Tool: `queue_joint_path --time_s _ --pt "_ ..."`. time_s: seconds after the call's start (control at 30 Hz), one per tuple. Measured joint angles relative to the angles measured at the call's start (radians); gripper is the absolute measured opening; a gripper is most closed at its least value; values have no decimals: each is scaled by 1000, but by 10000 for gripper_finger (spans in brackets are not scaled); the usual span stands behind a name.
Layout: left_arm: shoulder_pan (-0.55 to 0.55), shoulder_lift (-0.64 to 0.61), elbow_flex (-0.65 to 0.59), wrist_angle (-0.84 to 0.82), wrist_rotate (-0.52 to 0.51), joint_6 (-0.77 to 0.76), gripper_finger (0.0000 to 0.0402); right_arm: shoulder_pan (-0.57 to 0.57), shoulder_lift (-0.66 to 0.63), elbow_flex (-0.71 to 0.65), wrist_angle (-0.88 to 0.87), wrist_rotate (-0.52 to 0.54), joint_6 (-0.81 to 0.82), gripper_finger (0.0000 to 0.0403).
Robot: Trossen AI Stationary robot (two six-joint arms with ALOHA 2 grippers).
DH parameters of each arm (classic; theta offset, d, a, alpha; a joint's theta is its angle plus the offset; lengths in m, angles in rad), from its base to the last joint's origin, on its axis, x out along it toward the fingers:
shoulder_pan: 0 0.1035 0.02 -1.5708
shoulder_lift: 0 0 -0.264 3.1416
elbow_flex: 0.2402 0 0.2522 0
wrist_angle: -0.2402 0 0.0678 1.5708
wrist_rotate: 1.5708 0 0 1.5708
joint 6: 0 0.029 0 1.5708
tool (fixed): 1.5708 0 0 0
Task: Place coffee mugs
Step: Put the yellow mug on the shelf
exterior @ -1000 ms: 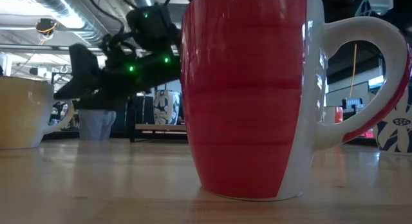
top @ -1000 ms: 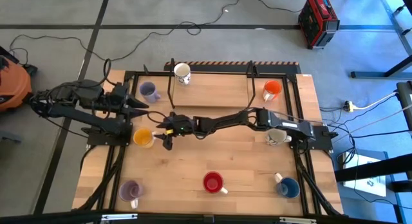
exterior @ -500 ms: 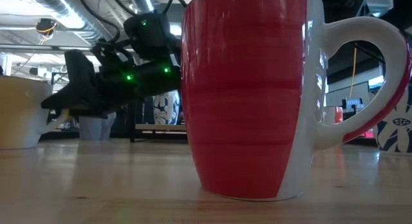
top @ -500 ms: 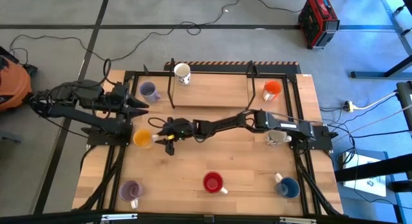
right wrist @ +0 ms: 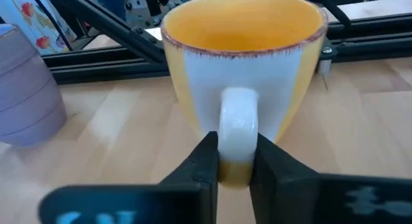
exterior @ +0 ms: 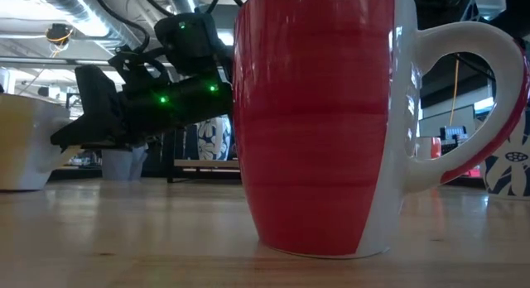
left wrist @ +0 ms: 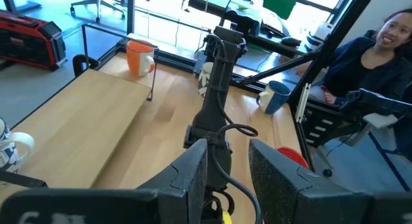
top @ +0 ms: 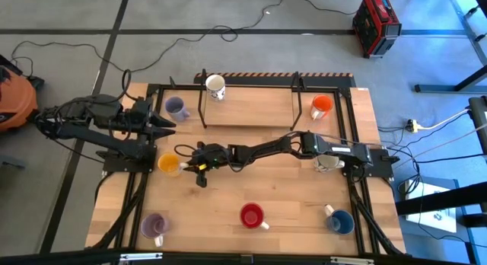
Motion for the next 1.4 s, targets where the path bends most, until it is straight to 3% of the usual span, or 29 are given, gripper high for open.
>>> queue_joint_path --time_s 0.53,0.7,1.4 --pt "0 0 0 0 0 19 110 12 -33 -2 -43 47 28 35" --pt "0 0 0 1 -30 29 110 20 -79 -2 -96 106 25 35" --pt "0 0 0 6 -56 53 110 37 -261 -2 -359 170 0 35"
